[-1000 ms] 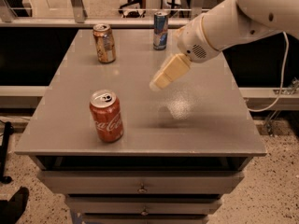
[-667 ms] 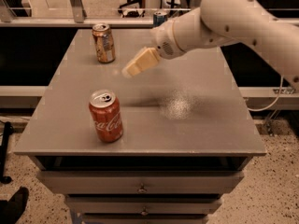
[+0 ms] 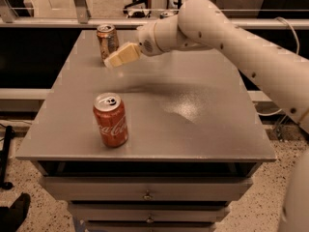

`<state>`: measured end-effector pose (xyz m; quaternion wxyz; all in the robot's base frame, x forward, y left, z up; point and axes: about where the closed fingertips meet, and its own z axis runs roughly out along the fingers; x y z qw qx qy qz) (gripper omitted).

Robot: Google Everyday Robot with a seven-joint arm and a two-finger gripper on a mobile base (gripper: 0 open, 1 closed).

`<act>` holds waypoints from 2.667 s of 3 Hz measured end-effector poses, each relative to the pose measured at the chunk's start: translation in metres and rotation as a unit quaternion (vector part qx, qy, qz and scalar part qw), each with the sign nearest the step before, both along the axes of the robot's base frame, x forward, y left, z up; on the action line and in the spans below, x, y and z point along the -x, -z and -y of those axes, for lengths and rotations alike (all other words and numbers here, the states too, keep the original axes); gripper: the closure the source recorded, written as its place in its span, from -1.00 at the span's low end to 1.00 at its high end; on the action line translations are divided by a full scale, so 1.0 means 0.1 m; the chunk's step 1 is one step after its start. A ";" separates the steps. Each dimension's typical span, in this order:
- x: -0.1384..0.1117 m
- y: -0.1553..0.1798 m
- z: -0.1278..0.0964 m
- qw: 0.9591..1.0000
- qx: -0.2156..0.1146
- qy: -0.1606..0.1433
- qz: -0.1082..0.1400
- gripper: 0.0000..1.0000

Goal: Move orange can near redbull can

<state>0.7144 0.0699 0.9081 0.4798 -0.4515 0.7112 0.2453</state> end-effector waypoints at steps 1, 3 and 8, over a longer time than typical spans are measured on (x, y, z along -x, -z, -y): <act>-0.34 0.07 -0.29 0.999 -0.034 0.004 -0.001 -1.00; -0.72 0.20 -0.77 0.996 -0.091 0.006 -0.011 -0.32; -0.17 -0.03 1.34 0.987 -0.080 0.136 0.010 1.00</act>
Offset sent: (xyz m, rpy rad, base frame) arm 0.0887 0.0854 -0.0180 0.1973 0.0182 -0.0159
